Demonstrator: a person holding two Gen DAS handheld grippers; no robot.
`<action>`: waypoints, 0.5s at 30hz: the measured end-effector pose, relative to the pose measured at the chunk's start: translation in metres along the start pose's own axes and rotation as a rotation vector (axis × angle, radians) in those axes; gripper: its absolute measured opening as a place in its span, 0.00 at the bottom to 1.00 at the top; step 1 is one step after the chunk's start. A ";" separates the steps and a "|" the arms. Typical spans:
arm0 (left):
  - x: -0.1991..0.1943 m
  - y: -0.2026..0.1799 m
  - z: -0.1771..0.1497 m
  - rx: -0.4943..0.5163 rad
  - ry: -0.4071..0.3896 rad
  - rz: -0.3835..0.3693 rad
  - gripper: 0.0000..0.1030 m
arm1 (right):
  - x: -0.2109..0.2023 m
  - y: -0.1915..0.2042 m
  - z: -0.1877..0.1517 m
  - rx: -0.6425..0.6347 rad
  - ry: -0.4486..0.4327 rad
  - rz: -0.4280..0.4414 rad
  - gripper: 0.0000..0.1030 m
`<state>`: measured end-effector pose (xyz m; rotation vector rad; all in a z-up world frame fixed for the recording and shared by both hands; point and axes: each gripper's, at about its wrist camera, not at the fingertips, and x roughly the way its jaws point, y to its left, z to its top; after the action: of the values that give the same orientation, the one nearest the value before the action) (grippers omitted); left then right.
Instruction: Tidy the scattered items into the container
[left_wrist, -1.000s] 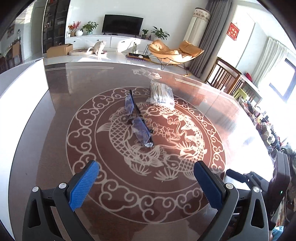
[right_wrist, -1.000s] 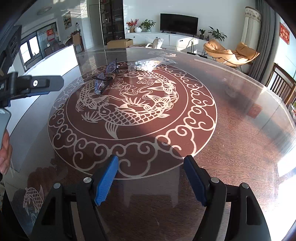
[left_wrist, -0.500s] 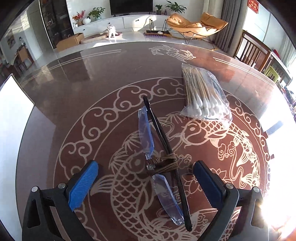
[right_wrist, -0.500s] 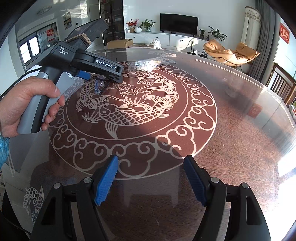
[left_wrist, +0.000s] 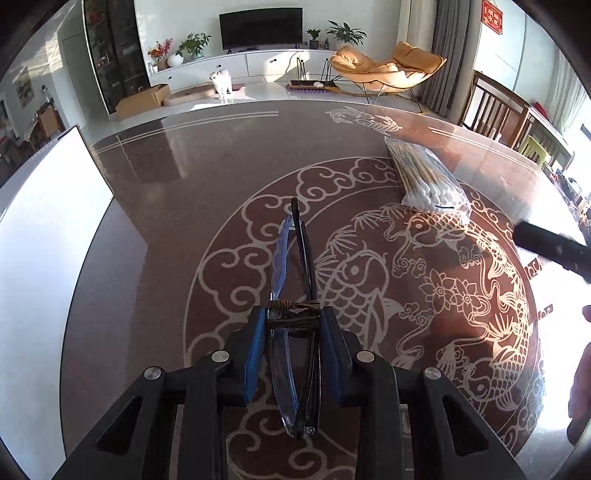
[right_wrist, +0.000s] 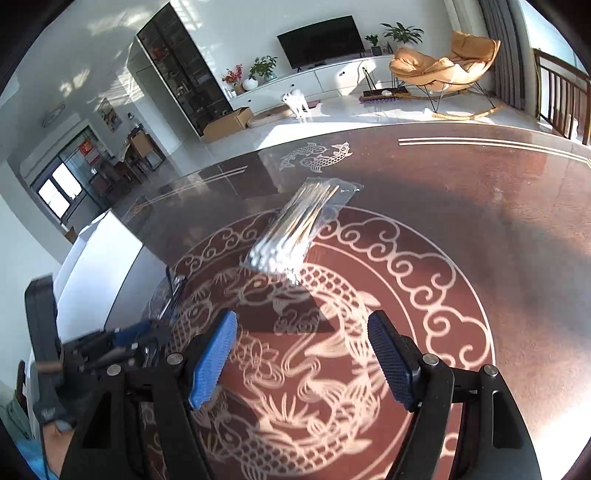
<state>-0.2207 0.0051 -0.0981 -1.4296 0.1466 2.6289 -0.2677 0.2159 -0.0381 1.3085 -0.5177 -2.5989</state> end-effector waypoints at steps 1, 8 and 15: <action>0.000 0.001 -0.001 0.000 -0.003 -0.001 0.29 | 0.014 0.002 0.014 0.052 -0.001 0.000 0.73; 0.004 0.006 0.006 -0.004 -0.012 -0.010 0.29 | 0.081 0.044 0.043 -0.029 0.093 -0.220 0.71; -0.001 0.006 -0.005 -0.007 -0.037 -0.053 0.28 | 0.046 0.035 -0.002 -0.215 0.059 -0.142 0.40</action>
<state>-0.2170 -0.0019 -0.1001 -1.3667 0.0945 2.6141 -0.2926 0.1688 -0.0594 1.3891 -0.1355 -2.6287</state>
